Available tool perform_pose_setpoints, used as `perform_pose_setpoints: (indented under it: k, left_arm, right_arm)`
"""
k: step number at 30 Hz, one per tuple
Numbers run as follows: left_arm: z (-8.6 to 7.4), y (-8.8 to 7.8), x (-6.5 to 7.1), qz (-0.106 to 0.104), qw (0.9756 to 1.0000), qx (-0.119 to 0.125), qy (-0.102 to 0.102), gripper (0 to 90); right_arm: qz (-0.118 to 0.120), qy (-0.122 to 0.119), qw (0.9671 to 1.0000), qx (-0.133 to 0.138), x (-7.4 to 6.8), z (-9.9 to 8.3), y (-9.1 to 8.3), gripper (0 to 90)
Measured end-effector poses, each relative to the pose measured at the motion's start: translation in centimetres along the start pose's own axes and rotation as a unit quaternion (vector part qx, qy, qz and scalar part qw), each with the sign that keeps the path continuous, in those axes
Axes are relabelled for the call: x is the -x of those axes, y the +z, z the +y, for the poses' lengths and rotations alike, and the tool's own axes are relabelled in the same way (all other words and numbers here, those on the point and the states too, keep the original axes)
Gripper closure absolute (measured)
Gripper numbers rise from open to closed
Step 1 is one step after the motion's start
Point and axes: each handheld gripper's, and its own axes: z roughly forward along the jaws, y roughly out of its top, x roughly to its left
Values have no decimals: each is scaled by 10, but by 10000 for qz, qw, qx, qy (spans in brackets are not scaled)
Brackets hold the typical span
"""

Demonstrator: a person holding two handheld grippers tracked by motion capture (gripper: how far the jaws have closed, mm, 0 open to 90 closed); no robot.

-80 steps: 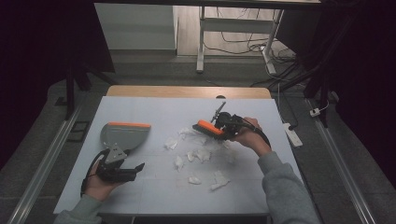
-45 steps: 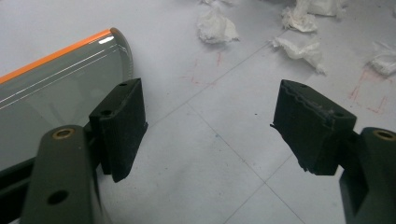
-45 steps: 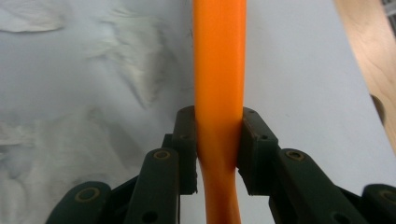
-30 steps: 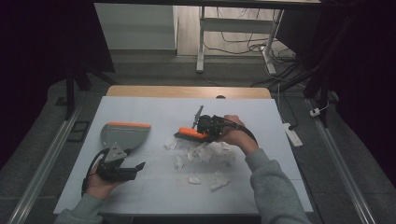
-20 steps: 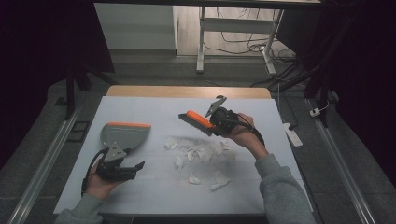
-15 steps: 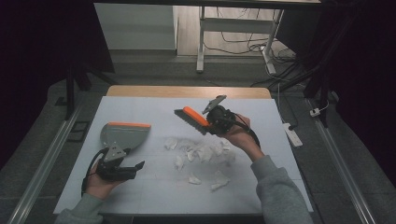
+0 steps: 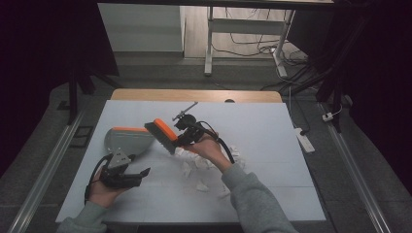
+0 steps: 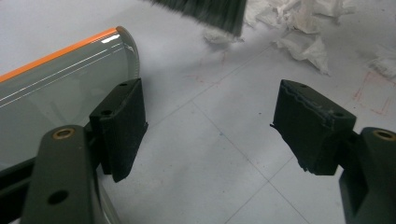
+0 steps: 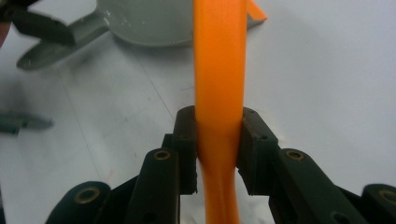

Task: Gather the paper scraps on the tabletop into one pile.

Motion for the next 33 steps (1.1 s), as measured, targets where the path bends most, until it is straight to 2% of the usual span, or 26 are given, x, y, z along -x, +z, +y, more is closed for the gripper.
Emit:
perform_pose_setpoints:
  k: [3,4,5,6,8,10,12,14,15,17,19,22,24,26,28,33]
  left_arm:
    - [0,0,0,3,10000,-9,15,266]
    - [0,0,0,2,10000,-7,14,266]
    - [0,0,0,1,10000,0,11,266]
    - [-1,0,0,1,10000,4,11,266]
    - [-1,0,0,12,10000,2,17,266]
    - [0,1,0,13,10000,13,21,266]
    - [0,1,0,11,10000,7,25,266]
    - [0,1,1,8,10000,4,43,266]
    - [0,1,1,28,10000,15,55,266]
    - [0,0,1,47,10000,58,66,266]
    - [0,0,1,67,9999,70,38,266]
    - [0,0,0,71,10000,67,6,266]
    - [0,0,1,103,9999,67,28,266]
    - [1,-1,1,107,9999,81,33,266]
    - [1,-2,1,122,9999,106,19,266]
    - [0,-3,2,210,9997,109,63,269]
  right_arm:
    - [141,403,9991,-82,9,-4,16,706]
    - [164,461,9987,-130,12,-6,19,707]
    - [204,510,9985,-42,17,-9,17,707]
    - [254,623,9977,-93,23,-12,15,707]
    - [-18,748,9968,-278,33,-19,8,707]
    - [-45,940,9951,-297,43,-30,-4,707]
    - [-320,936,9945,-352,49,-38,-16,707]
    - [-340,989,9940,-318,52,-46,-29,707]
    - [-339,925,9948,-251,51,-47,-36,707]
    - [-193,799,9966,63,47,-48,-55,707]
    - [-143,625,9974,329,37,-46,-73,707]
    - [-120,360,9986,358,20,-44,-91,707]
    - [-67,225,9993,283,9,-45,-95,707]
    - [63,65,9999,132,-1,-47,-92,707]
    - [114,58,9999,-20,-10,-51,-82,706]
    - [484,-87,9978,-440,-26,-57,-46,706]
